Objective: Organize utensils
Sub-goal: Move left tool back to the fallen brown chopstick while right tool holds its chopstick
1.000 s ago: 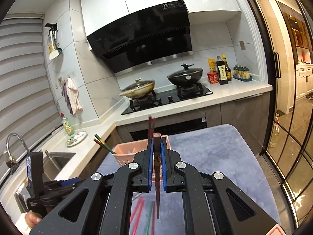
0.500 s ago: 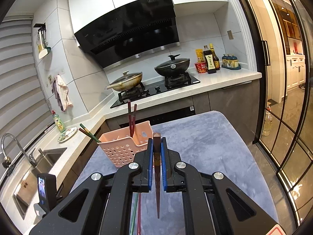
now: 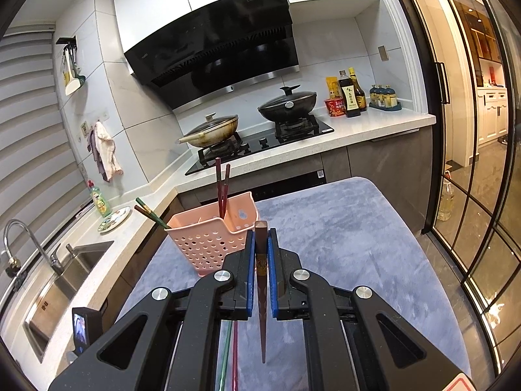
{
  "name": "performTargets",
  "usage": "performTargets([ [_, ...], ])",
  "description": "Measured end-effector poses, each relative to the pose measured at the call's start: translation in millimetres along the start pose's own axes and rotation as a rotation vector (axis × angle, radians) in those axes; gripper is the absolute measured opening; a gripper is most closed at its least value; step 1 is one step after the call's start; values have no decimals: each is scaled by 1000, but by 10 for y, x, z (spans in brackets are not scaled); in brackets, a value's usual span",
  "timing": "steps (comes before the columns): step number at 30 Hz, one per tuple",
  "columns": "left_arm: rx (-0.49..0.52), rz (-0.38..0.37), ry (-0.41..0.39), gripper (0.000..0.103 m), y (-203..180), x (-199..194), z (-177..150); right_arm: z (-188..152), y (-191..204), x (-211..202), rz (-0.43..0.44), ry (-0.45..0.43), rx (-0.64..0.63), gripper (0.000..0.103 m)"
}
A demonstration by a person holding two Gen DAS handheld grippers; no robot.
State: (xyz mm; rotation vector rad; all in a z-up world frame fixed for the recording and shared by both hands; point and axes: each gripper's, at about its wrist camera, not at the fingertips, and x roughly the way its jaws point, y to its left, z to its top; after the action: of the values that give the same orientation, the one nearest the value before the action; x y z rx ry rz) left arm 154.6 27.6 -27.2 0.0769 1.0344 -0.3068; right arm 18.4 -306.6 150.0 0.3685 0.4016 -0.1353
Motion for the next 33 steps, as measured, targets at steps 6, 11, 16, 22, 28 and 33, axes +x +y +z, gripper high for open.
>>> performTargets([
  [6,36,-16,-2,50,48,128,4,-7,44,-11,2,3,-3,7],
  [11,49,-37,-13,28,82,114,-6,5,52,-16,4,1,-1,7],
  [16,52,-47,-20,10,84,69,-63,-13,131,-39,10,4,-8,7],
  [22,71,-52,-23,8,-3,1,-173,-25,127,-72,9,8,-8,7],
  [28,71,-62,-5,6,-45,-208,-415,-70,94,-146,3,1,-7,7],
  [33,76,-71,37,5,-35,-419,-775,-103,72,-167,2,7,-2,7],
])
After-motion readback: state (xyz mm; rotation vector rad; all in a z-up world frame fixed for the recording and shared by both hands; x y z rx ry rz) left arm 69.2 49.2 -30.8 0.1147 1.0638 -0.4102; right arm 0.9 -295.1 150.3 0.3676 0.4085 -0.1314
